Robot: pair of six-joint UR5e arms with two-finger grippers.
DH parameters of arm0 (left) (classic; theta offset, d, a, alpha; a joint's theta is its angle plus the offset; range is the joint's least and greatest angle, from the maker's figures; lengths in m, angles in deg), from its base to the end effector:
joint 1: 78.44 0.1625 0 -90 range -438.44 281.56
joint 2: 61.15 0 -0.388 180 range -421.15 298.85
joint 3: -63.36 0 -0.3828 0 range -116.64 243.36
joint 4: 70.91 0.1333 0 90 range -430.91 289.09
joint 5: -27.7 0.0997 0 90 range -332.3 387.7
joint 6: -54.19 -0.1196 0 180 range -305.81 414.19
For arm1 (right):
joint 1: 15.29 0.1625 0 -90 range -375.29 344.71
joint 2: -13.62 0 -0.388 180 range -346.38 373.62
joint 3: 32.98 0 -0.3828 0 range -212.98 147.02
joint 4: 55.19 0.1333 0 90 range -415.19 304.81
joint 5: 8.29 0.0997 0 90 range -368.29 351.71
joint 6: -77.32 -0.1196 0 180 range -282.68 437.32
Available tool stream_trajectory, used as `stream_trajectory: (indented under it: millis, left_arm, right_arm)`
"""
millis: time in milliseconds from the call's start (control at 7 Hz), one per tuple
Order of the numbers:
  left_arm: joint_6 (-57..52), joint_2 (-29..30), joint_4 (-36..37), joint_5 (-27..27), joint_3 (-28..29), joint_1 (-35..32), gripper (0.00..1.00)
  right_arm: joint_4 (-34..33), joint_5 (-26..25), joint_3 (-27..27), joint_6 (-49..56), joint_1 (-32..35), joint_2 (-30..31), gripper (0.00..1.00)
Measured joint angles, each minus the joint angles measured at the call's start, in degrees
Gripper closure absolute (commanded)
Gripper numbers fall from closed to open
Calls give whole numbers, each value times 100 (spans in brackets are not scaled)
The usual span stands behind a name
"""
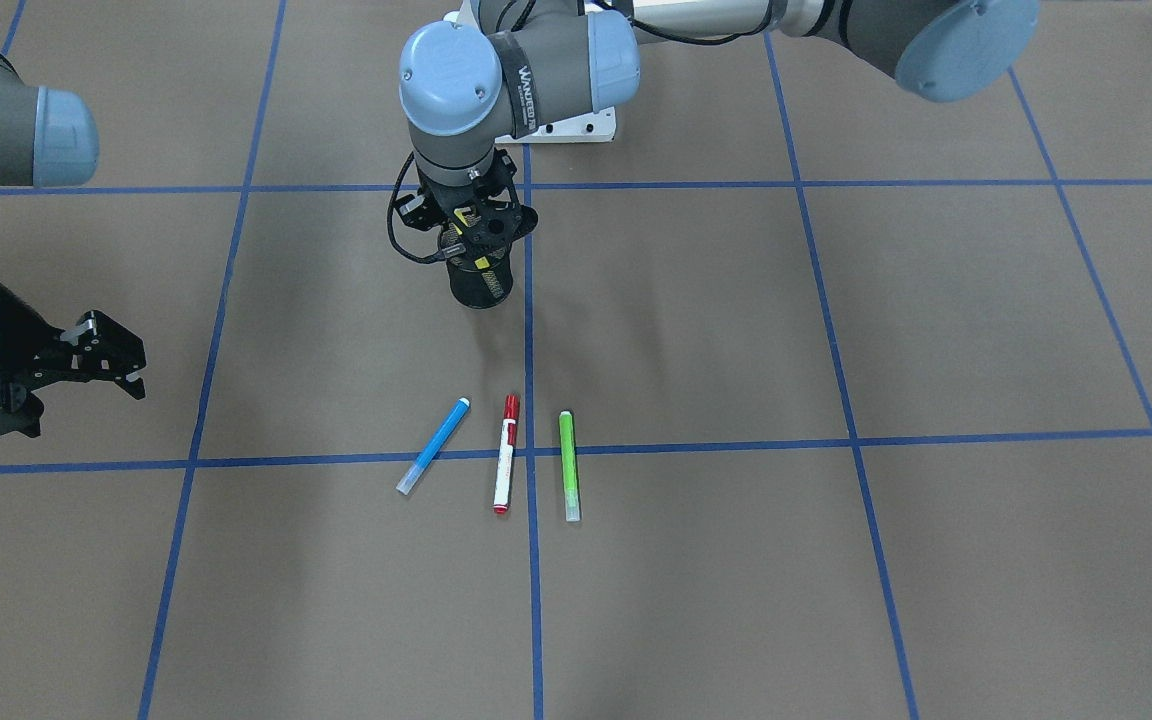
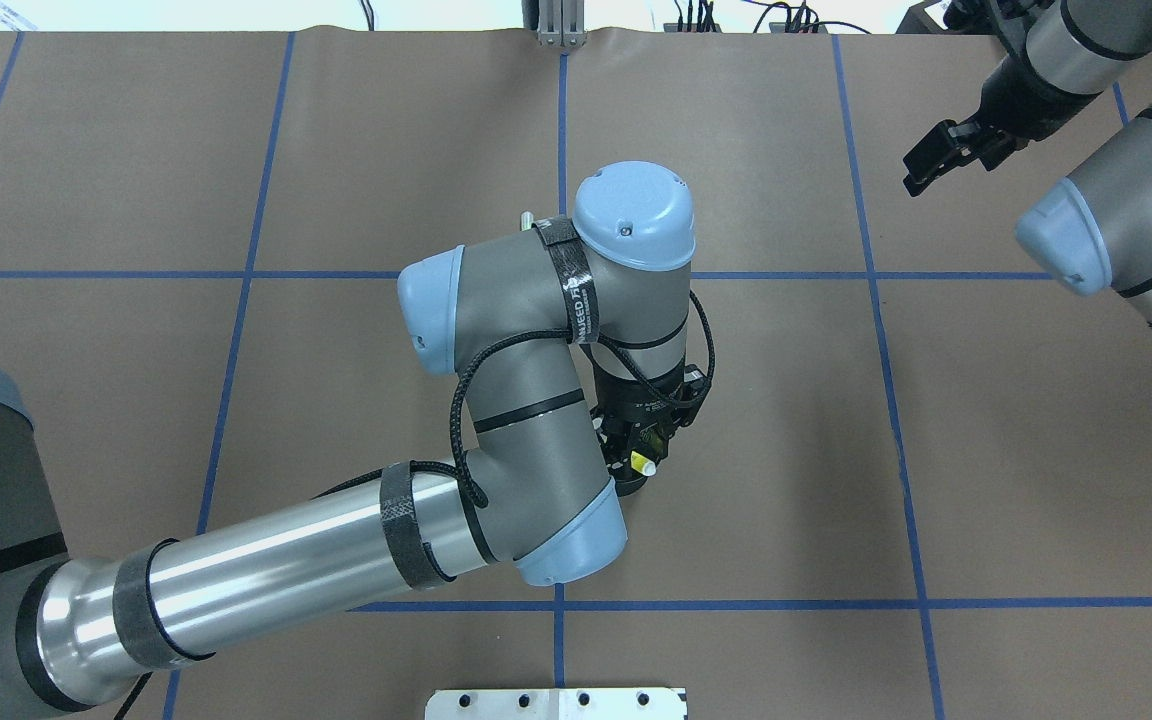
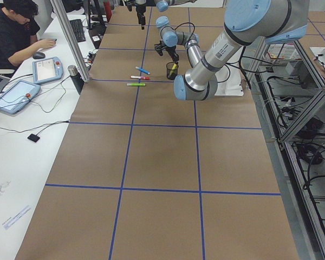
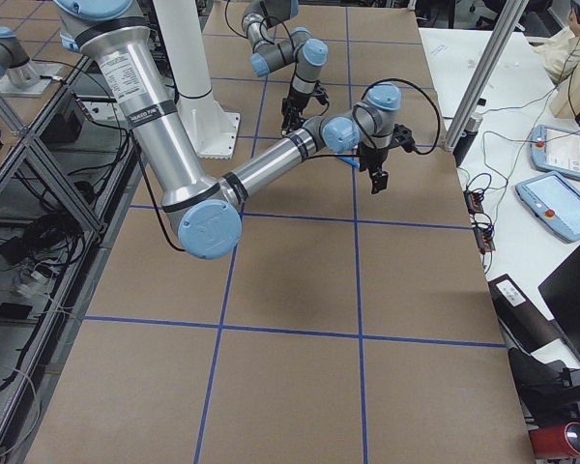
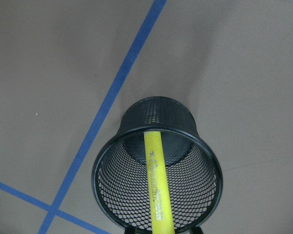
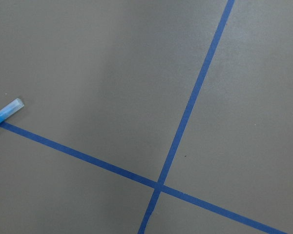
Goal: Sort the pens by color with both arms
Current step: 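Lower the left gripper into the cup and grasp the yellow highlighter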
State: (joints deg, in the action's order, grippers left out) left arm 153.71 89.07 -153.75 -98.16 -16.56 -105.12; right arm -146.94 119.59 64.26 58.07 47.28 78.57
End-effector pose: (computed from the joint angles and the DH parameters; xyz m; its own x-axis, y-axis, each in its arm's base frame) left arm 0.6159 -0.3803 0.0643 0.6435 -0.4734 -0.6015 0.1151 0.8367 -0.5354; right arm -0.2333 -0.5794 0.3402 0.6565 -0.3527 0.6668 0.1910 0.9329 0.3054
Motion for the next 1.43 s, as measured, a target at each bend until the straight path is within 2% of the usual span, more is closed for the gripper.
stream_trajectory:
  millis: [1429]
  left_arm:
    - [-5, -25, -72, 6, 18, 27, 59]
  right_arm:
    - [4, 0, -18, 3, 3, 1, 1]
